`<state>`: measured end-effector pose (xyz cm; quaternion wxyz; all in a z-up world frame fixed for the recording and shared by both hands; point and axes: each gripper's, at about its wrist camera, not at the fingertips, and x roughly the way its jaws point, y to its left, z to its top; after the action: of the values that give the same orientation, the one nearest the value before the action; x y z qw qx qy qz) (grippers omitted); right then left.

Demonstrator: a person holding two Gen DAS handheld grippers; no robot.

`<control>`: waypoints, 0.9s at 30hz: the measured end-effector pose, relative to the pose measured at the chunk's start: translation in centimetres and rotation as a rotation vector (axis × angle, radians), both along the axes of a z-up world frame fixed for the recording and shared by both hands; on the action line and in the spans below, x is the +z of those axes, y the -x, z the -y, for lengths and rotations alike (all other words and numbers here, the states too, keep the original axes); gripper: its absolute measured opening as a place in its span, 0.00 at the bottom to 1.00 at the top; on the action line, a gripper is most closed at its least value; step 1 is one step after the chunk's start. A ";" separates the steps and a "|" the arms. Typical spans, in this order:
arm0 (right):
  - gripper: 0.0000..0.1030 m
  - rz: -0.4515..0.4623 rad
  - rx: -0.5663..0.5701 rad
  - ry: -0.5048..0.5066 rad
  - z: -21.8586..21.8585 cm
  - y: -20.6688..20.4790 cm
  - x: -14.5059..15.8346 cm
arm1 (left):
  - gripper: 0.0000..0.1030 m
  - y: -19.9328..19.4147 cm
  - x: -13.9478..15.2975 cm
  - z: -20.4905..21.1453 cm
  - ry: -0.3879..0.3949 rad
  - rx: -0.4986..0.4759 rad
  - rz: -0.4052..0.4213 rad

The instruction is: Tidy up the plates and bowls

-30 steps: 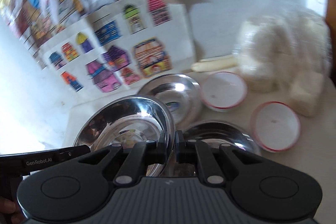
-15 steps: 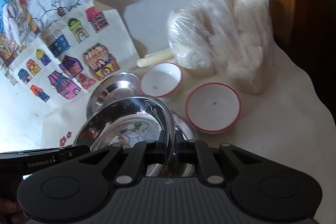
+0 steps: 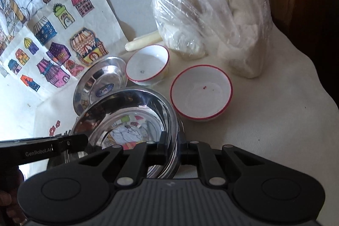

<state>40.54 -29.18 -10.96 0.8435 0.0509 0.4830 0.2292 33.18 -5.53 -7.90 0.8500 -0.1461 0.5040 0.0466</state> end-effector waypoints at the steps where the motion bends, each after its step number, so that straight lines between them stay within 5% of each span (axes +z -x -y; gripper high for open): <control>1: 0.10 -0.003 0.005 0.003 0.0 -0.1 -0.1 | 0.14 -0.1 -0.1 0.1 -0.006 -0.001 -0.003; 27: 0.11 -0.034 0.059 0.027 -0.6 -0.9 -1.1 | 0.21 -0.7 -1.5 0.7 -0.056 0.006 -0.065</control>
<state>41.42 -28.58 -12.06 0.8287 0.0290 0.5016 0.2464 33.90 -6.24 -9.42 0.8368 -0.1221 0.5293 0.0678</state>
